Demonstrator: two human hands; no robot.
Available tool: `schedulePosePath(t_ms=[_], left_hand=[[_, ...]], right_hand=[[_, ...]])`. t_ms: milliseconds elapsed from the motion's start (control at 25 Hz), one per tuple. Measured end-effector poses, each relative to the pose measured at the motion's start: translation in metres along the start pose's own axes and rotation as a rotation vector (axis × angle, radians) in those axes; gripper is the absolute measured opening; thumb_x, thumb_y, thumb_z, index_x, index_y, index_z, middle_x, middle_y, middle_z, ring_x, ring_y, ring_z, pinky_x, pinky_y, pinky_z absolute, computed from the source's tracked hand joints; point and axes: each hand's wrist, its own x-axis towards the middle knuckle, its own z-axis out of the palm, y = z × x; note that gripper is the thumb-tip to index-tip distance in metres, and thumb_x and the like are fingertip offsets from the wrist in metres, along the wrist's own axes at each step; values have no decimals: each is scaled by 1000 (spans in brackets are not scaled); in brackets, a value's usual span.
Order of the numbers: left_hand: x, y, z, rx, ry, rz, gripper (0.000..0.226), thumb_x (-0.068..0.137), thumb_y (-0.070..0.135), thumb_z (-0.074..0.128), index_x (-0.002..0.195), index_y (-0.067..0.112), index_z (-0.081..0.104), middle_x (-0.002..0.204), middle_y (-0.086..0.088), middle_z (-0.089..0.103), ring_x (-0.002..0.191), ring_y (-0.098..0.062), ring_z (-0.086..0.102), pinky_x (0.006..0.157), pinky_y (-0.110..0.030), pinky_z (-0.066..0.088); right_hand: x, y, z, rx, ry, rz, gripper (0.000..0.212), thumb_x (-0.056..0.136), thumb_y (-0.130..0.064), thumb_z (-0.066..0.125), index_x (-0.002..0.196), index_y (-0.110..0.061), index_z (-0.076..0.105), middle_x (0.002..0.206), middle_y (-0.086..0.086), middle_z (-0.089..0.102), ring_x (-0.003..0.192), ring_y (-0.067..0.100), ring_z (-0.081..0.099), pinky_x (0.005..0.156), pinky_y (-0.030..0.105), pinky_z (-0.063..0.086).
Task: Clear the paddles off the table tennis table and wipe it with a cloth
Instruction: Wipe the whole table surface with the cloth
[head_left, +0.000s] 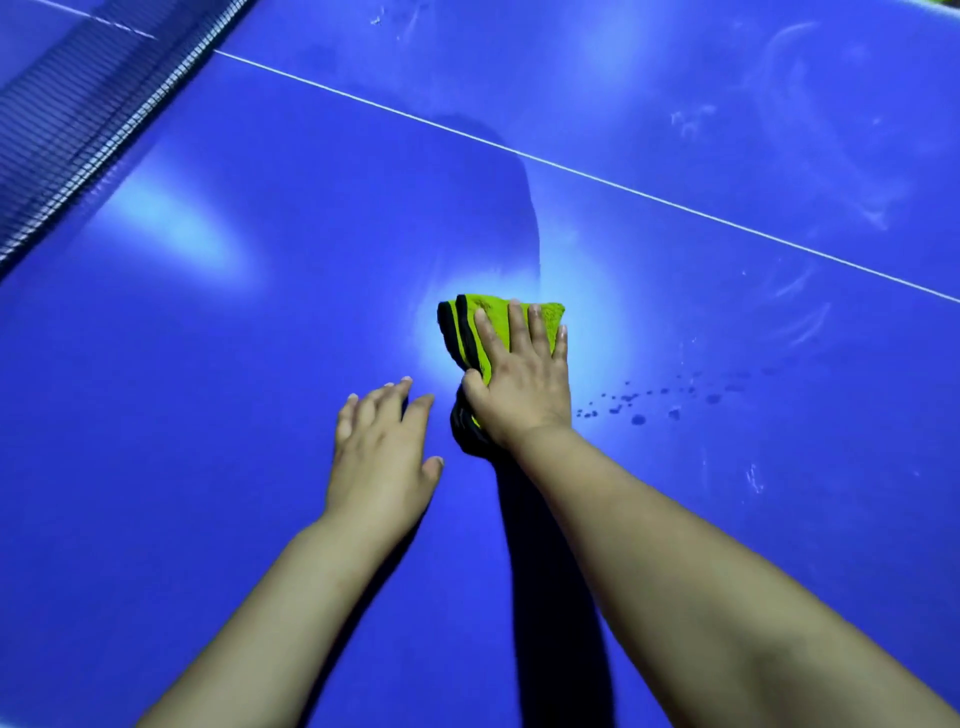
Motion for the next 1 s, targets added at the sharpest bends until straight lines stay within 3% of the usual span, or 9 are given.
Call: schedulePosePath(t_ms=[440, 640, 880, 1000], left_hand=[[128, 37, 22, 62, 138, -11, 57, 79, 30, 64, 132, 16, 47, 146, -8, 36, 135, -27, 29, 113, -44, 10], [133, 67, 30, 66, 109, -8, 57, 82, 31, 61, 134, 17, 44, 148, -7, 32, 136, -25, 25, 114, -42, 6], [113, 90, 29, 48, 109, 17, 57, 81, 31, 62, 133, 17, 45, 147, -6, 34, 137, -25, 25, 114, -42, 6], [90, 89, 23, 22, 100, 14, 56, 82, 31, 62, 133, 18, 45, 148, -6, 33, 137, -24, 24, 114, -41, 4]], right_hand=[[253, 46, -35, 31, 55, -19, 61, 93, -45, 34, 151, -37, 18, 161, 5, 9, 148, 25, -1, 117, 51, -5], [259, 64, -39, 37, 44, -72, 61, 92, -35, 35, 151, -35, 19, 161, 3, 8, 148, 22, -2, 118, 48, -7], [220, 132, -43, 26, 30, 80, 62, 92, -36, 37, 152, -34, 18, 161, 3, 8, 148, 21, -4, 117, 47, -10], [181, 138, -42, 10, 6, 59, 63, 92, -37, 36, 152, -36, 15, 161, 4, 6, 148, 22, -4, 117, 48, -12]])
